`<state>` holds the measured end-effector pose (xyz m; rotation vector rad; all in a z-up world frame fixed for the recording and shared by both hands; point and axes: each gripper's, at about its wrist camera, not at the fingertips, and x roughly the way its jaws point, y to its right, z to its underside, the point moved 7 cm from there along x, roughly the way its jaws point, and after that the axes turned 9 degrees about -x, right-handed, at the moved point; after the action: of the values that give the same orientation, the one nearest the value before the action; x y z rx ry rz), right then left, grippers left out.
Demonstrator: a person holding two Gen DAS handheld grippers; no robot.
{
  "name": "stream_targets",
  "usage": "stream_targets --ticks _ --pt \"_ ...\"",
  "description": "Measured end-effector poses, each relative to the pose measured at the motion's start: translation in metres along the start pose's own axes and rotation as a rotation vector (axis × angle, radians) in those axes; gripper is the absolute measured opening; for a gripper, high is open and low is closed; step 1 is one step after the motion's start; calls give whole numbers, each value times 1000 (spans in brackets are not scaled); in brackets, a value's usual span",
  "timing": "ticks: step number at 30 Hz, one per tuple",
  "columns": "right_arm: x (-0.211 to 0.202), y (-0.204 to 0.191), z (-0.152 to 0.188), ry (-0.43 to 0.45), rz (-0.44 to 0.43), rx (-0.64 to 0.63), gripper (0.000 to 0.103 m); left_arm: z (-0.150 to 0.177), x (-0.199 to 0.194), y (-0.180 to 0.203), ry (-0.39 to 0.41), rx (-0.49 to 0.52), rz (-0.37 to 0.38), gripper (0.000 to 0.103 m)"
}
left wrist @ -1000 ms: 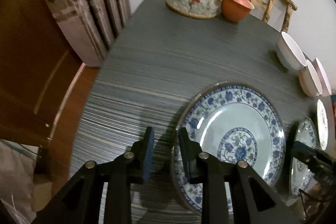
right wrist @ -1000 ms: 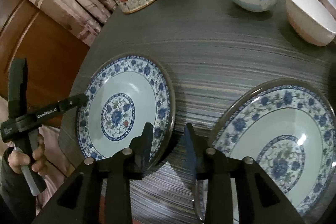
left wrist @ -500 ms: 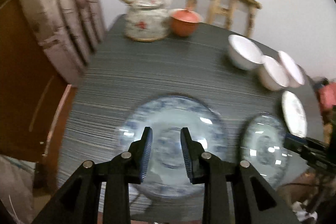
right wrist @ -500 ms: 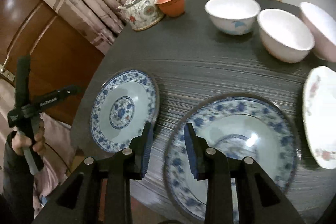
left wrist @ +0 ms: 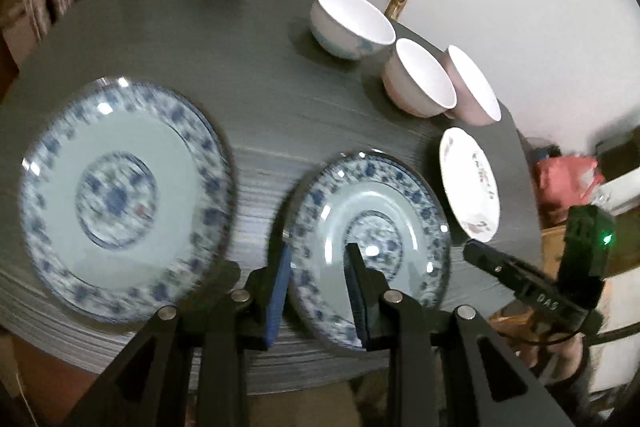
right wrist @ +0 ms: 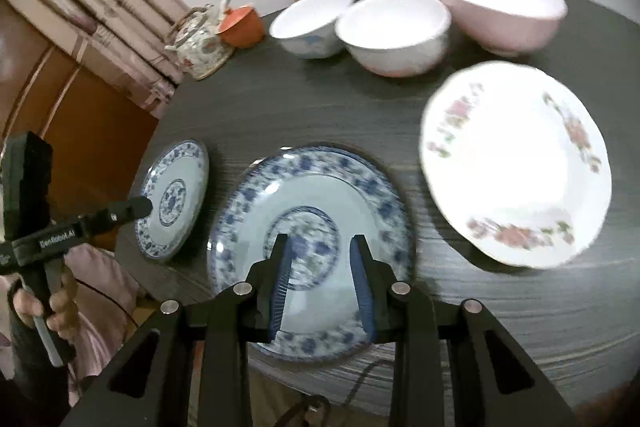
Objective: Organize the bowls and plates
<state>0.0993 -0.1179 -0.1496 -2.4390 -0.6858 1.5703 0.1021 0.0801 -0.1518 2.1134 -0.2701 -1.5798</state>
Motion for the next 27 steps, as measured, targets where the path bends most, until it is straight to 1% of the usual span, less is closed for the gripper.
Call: stream_targets --ticks 5,11,17,23,27 --pt "0 23 12 -5 -4 36 28 6 21 0 -39 -79 35 28" --pt "8 41 24 -22 -39 88 28 8 34 -13 -50 -158 22 28" --pt "17 44 29 -38 -62 91 28 8 31 -16 -42 -158 -6 28" --pt "25 42 26 -40 -90 100 28 11 31 -28 -55 -175 -27 28" --pt "25 45 26 -40 -94 96 28 12 34 -35 -71 -194 -26 28"
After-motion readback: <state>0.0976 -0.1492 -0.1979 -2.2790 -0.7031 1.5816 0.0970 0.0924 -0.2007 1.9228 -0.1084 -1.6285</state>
